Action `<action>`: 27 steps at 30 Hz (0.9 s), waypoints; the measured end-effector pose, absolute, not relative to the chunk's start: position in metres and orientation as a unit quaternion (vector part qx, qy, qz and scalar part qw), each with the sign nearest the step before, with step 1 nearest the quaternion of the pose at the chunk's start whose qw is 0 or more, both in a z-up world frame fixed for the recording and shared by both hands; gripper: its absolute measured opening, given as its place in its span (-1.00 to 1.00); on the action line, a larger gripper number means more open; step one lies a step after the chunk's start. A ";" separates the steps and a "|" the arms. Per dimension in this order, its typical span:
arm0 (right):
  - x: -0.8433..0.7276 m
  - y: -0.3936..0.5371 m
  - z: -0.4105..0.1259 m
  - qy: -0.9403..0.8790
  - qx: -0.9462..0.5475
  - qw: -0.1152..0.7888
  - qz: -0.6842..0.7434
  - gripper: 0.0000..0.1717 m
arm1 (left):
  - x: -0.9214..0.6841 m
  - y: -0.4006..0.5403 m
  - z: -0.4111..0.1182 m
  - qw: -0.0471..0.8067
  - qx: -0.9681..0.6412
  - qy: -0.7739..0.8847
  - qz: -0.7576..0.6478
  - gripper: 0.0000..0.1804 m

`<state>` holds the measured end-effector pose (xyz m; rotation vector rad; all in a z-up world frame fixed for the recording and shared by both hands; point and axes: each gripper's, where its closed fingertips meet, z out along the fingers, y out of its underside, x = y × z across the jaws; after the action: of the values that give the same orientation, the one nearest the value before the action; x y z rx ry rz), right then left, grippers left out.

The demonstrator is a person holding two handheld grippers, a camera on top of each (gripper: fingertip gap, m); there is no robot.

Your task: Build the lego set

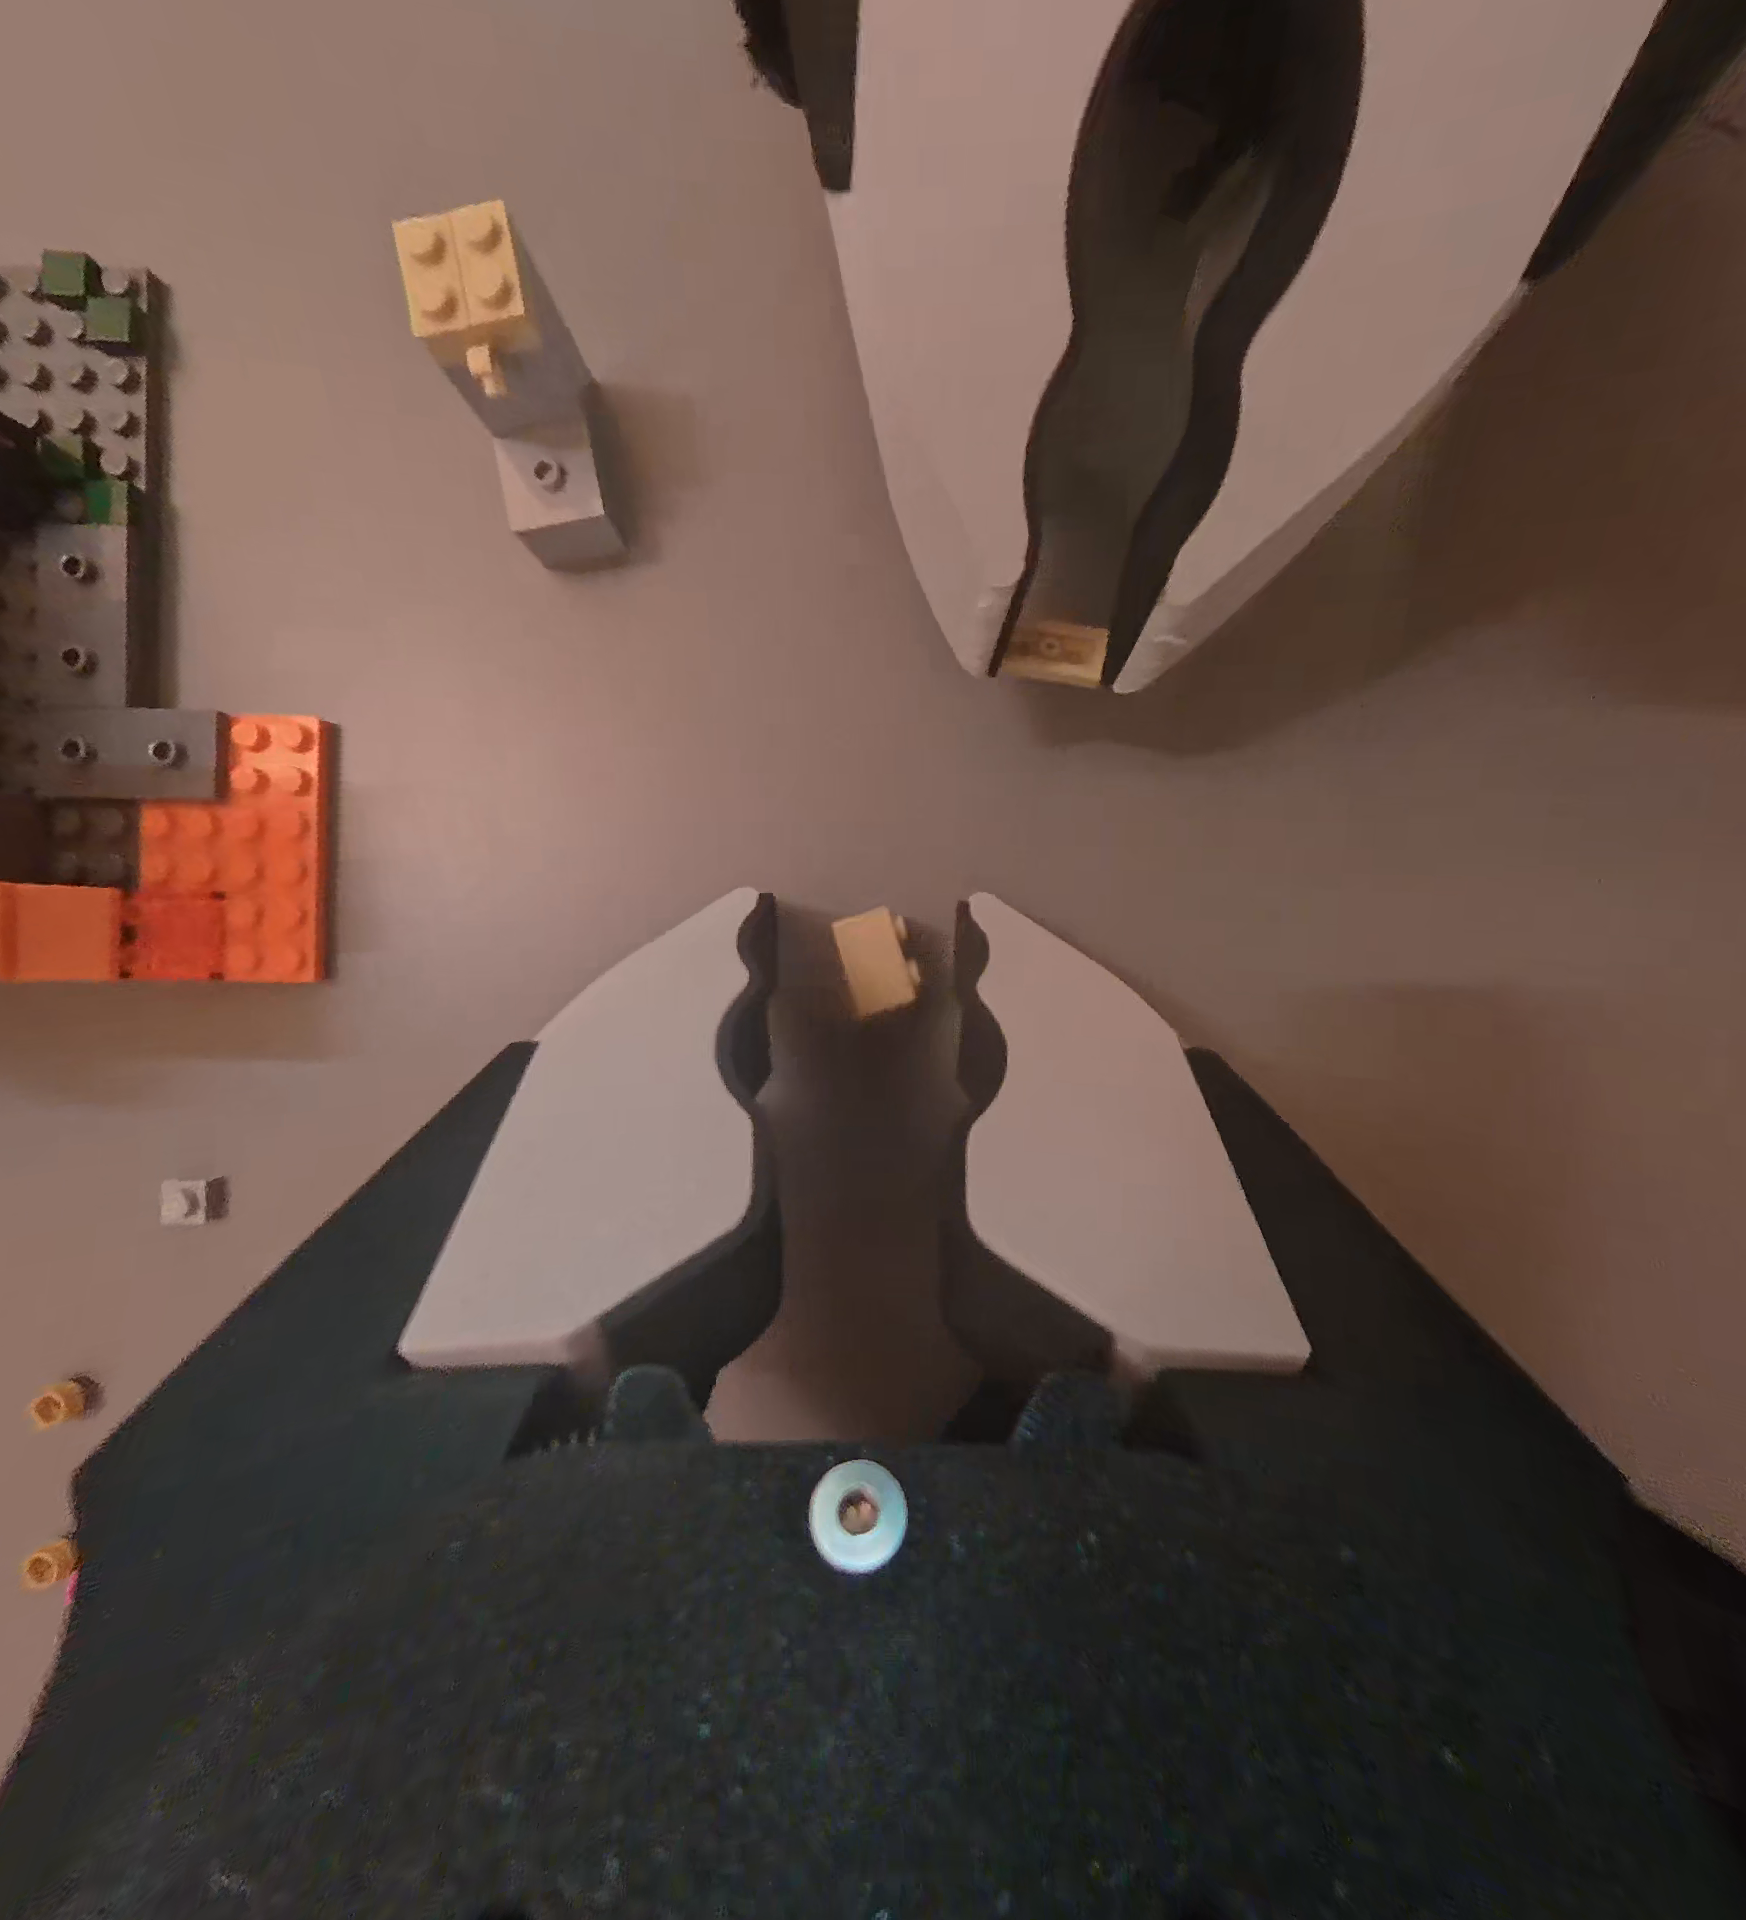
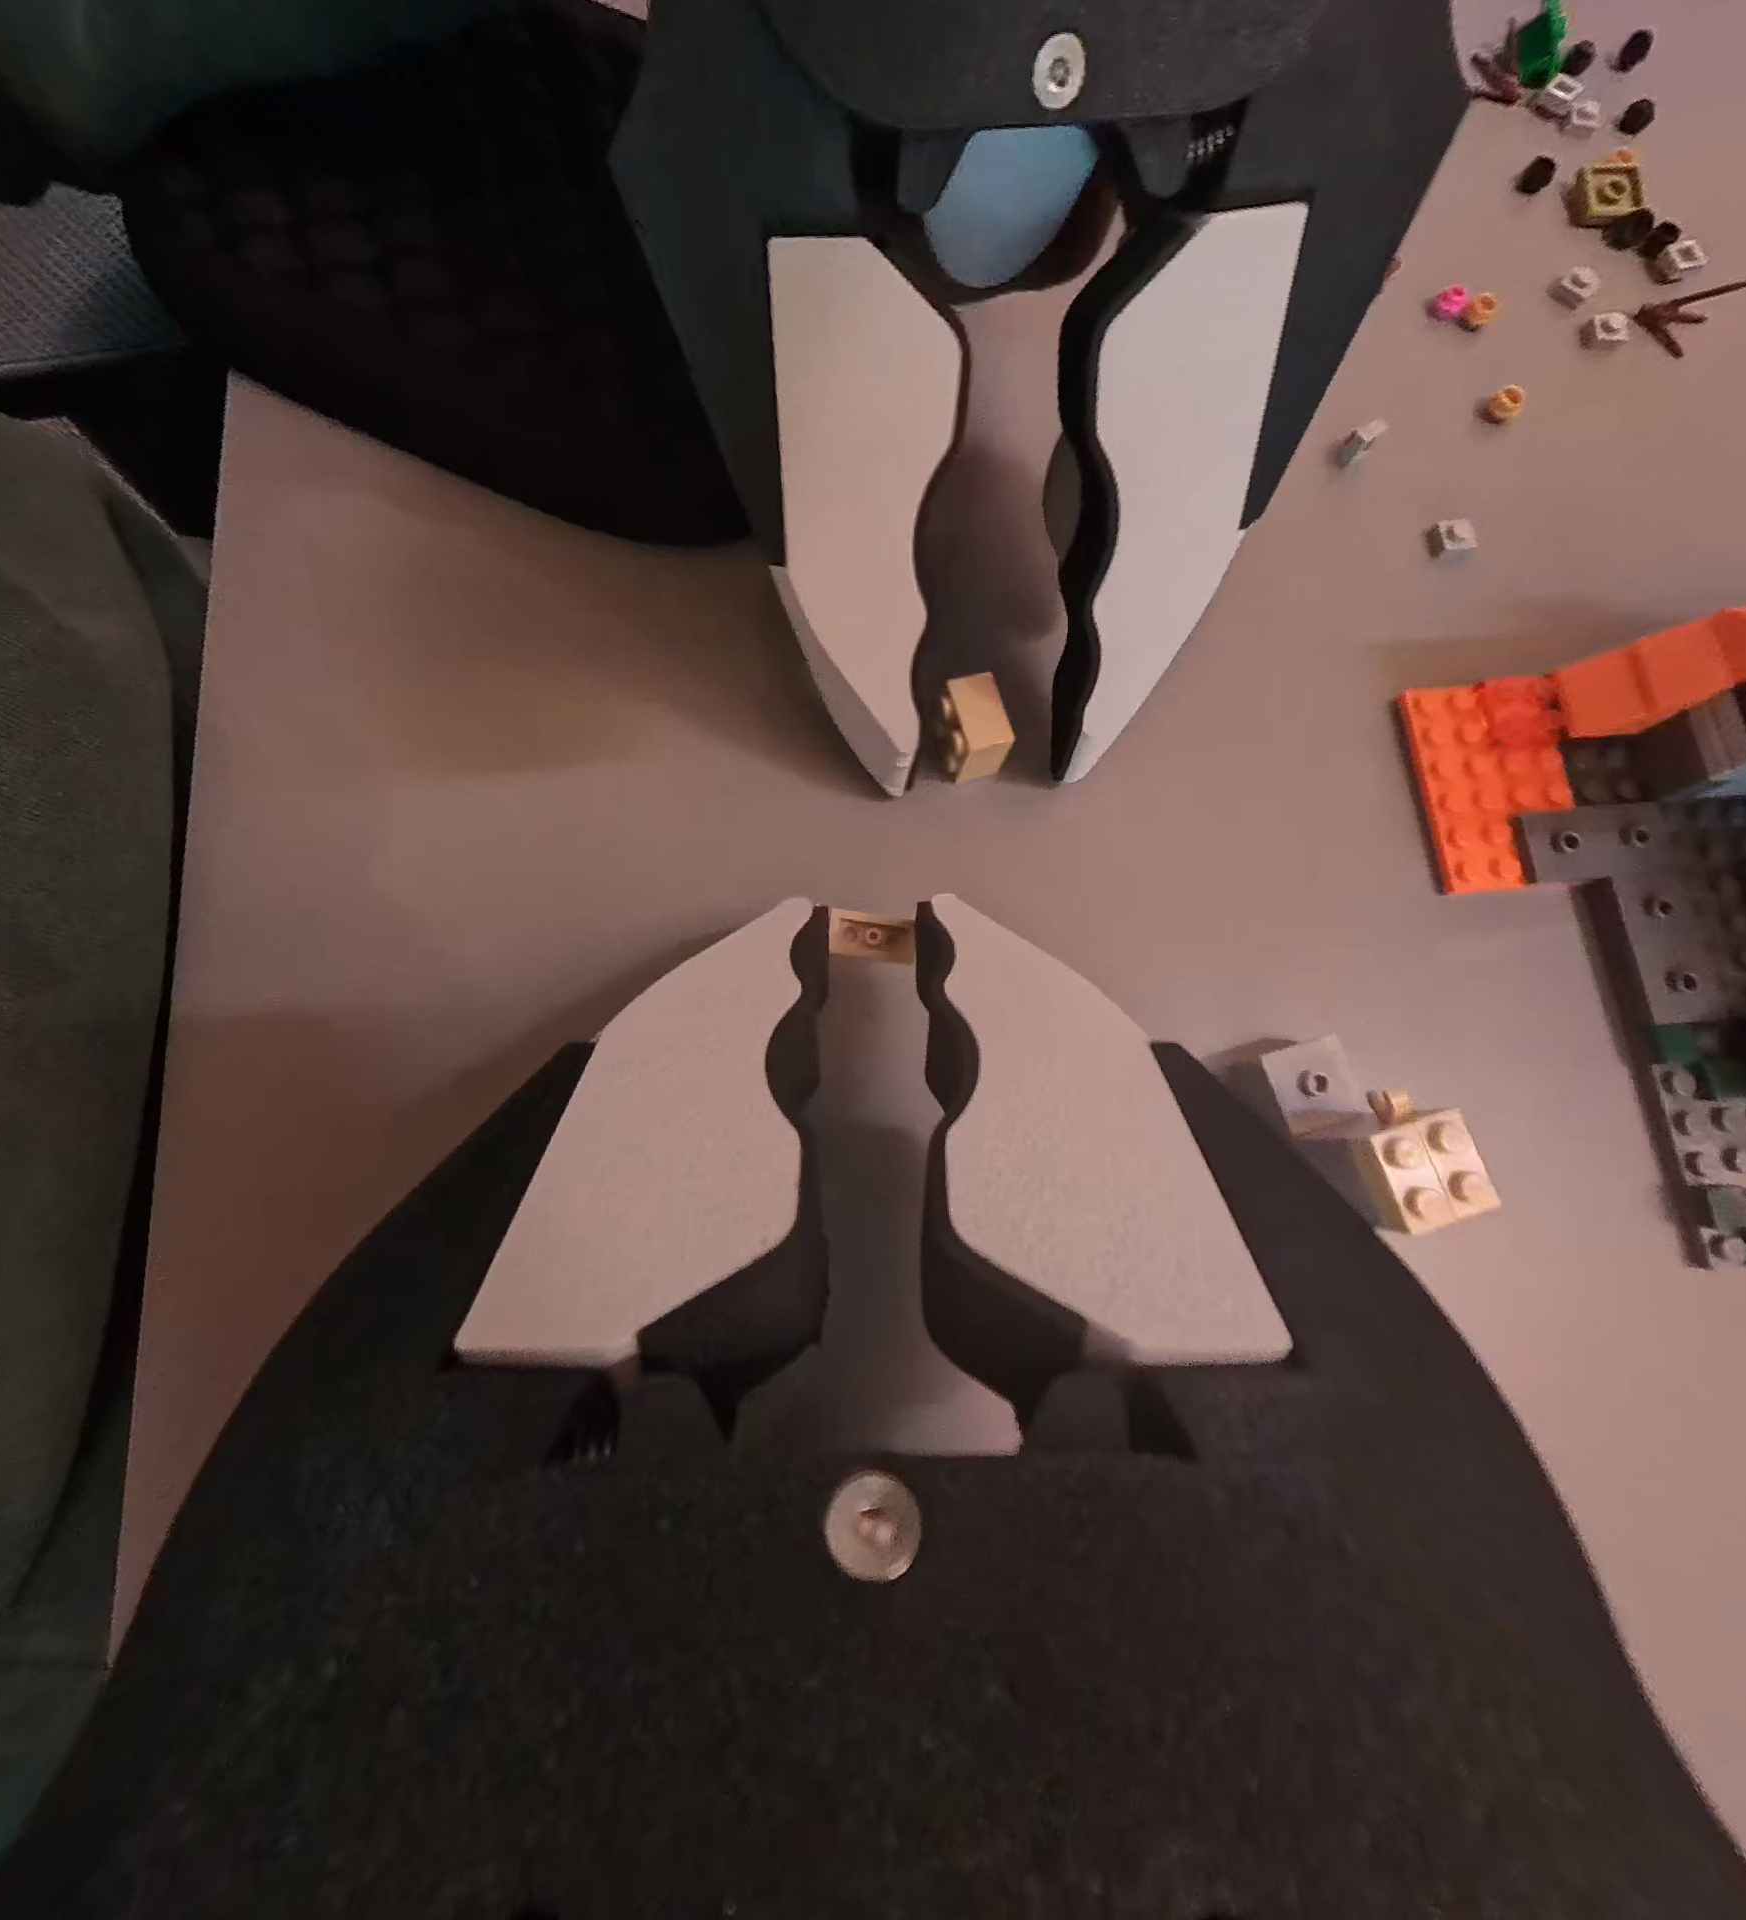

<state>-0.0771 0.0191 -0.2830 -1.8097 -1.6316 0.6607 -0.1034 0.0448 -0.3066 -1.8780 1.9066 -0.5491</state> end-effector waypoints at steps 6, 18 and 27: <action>-0.074 0.022 -0.278 -0.604 -0.684 0.315 0.260 -0.82 | -0.114 0.039 -0.295 0.237 -0.673 0.670 -0.204 -0.65; -0.074 0.023 -0.277 -0.591 -0.685 0.323 0.278 -0.82 | -0.112 0.030 -0.287 0.312 -0.601 0.708 -0.198 -0.87; -0.069 0.026 -0.278 -0.582 -0.690 0.324 0.283 -0.82 | -0.121 0.049 -0.298 0.292 -0.631 0.694 -0.185 -0.84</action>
<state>-0.0688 0.0255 -0.2781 -1.8111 -1.5273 0.7416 -0.1212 0.0485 -0.2976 -1.6814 1.8499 -0.4930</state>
